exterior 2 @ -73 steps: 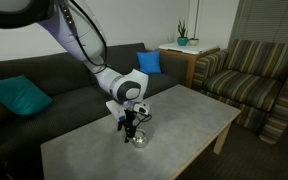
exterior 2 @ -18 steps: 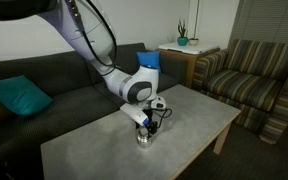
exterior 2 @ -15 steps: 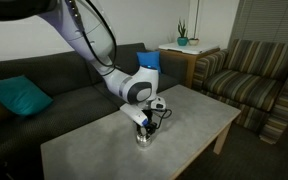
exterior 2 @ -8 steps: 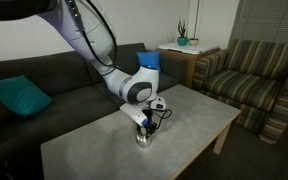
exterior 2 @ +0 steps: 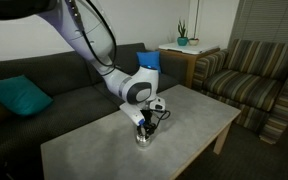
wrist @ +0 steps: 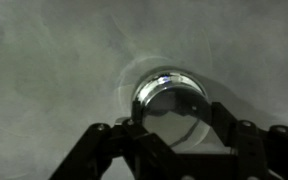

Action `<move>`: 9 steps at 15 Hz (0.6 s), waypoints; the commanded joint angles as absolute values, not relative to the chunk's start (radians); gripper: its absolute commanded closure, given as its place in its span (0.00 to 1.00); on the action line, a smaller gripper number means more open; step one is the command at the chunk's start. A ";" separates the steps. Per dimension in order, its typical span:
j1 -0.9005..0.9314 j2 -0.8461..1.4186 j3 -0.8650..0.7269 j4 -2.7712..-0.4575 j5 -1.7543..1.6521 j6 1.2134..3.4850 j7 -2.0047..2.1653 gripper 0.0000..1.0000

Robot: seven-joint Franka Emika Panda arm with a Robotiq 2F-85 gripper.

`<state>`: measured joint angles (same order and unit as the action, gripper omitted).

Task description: Take the lid off the silver container

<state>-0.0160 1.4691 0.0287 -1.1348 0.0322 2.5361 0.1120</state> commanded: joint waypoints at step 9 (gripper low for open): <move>0.061 1.478 -0.029 -1.181 0.026 2.561 0.234 0.56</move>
